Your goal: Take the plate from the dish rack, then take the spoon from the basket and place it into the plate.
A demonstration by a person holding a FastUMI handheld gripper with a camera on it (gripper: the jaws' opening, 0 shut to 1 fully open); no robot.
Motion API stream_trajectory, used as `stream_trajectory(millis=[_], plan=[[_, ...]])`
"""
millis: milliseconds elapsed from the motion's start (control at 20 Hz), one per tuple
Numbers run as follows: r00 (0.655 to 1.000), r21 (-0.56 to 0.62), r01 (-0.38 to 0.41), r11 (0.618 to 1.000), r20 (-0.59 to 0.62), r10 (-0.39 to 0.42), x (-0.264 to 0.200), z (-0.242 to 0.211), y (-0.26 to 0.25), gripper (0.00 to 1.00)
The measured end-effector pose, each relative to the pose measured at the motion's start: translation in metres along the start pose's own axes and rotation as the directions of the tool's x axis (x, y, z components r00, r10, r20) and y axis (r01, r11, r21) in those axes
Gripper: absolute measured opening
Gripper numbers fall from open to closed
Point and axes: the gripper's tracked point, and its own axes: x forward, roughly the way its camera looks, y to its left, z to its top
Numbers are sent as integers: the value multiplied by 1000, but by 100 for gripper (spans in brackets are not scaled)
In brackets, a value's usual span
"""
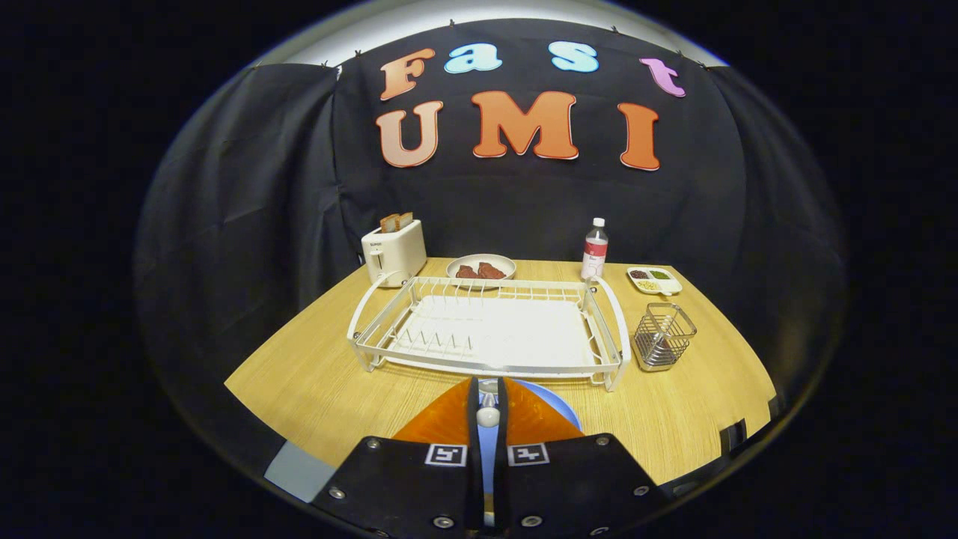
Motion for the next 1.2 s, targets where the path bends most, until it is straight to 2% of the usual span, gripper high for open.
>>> stream_trajectory(millis=[550,850,950,1000,1200], plan=[[995,-20,-44,999,-87,42,22,-49,-6,7],[978,-43,5,999,-210,-13,21,-90,-28,15],[976,-39,26,999,-215,-34,20,-87,-37,22],[977,-40,36,999,-207,-43,19,-82,-43,38],[983,-33,88,996,-161,-92,14,-54,-71,69]])
